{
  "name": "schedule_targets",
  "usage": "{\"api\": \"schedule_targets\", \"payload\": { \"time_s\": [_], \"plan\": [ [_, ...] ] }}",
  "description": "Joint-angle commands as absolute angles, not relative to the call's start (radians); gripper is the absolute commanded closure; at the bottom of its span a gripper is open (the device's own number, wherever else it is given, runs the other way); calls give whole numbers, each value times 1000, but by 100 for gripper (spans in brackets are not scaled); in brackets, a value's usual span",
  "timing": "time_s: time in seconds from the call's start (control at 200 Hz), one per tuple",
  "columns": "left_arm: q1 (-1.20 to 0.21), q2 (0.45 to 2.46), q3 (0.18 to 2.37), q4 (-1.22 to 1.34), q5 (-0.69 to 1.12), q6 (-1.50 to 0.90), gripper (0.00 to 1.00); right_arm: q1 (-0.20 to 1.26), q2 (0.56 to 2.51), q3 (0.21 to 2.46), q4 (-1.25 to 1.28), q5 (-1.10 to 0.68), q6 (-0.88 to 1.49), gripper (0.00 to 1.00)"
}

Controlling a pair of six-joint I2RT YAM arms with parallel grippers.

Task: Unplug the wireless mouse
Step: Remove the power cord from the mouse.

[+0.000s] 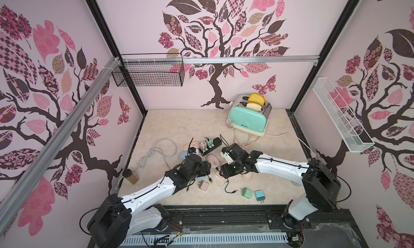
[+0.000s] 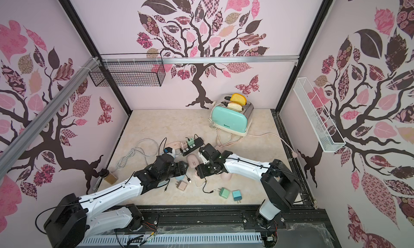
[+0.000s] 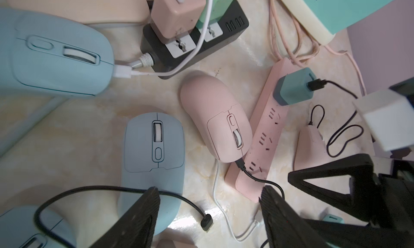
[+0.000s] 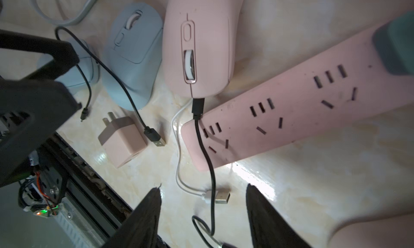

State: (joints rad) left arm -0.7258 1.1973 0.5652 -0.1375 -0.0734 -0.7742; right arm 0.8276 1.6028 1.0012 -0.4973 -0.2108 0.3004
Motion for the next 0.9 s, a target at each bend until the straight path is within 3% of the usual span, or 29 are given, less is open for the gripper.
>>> {"api": "schedule_targets", "payload": {
  "time_s": [0.0,0.14,0.36,0.54,0.765,0.895],
  "plan": [
    [-718,1265,619,-55,-43,-743,25,831,1625,1030,-498,-183,270,44],
    [-717,1356,646,-22,-46,-736,24,834,1653,1025,-483,-183,267,53],
    [-716,1487,700,22,-31,-726,25,834,1635,1002,-436,-215,252,82],
    [-717,1548,701,37,-26,-729,22,835,1611,992,-399,-227,259,100],
    [-717,1594,652,145,21,-793,20,837,1601,970,-330,-264,305,100],
    [-717,1636,677,121,25,-809,29,841,1598,954,-323,-257,305,100]
  ]
}}
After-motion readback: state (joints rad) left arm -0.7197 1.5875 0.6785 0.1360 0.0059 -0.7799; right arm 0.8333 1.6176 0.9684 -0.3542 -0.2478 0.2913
